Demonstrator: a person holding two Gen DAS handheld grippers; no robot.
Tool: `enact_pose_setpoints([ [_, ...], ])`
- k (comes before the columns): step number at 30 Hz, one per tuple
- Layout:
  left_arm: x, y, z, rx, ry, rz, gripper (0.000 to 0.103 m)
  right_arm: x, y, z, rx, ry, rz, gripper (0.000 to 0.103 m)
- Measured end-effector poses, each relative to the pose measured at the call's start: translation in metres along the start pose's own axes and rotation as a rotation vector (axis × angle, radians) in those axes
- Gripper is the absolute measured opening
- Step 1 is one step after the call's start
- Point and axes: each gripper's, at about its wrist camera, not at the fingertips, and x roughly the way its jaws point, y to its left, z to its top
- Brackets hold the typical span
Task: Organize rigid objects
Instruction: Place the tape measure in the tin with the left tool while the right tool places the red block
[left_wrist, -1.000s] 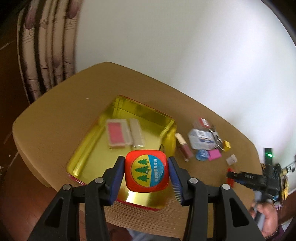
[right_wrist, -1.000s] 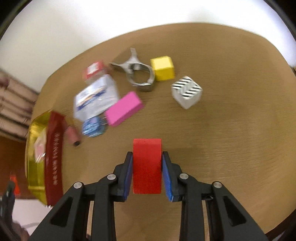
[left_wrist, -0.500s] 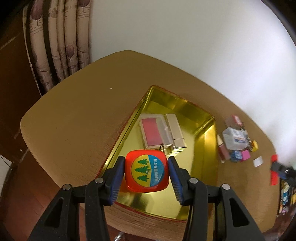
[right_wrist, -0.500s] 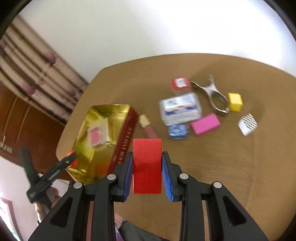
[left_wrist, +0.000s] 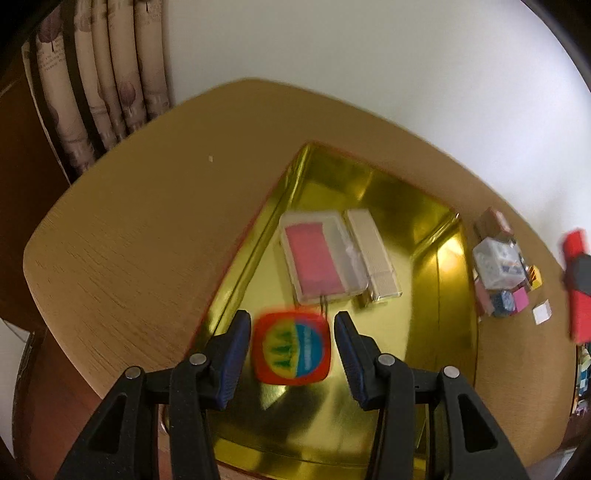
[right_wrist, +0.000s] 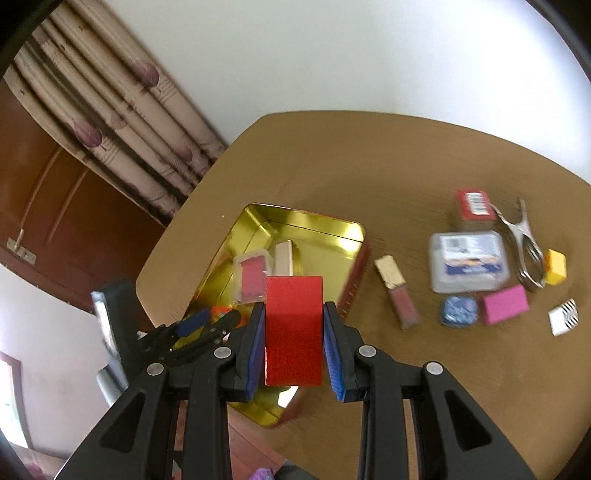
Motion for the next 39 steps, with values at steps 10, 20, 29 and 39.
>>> enact_pose_setpoints([
  [10, -0.032, -0.001, -0.002, 0.016, -0.09, 0.007, 0.048, 0.07, 0.012, 0.035, -0.017, 0.077, -0.034, 0.028],
  [20, -0.044, -0.004, -0.001, 0.036, -0.12, 0.007, 0.049, 0.123, 0.004, 0.044, -0.027, 0.142, -0.113, 0.029],
  [29, -0.04, -0.001, -0.002, -0.002, -0.103, -0.014, 0.049, 0.072, -0.001, 0.028, -0.024, -0.066, 0.015, 0.06],
  [39, -0.07, -0.057, -0.016, 0.167, -0.137, -0.112, 0.049, -0.08, -0.166, -0.14, -0.057, -0.409, -0.635, 0.083],
])
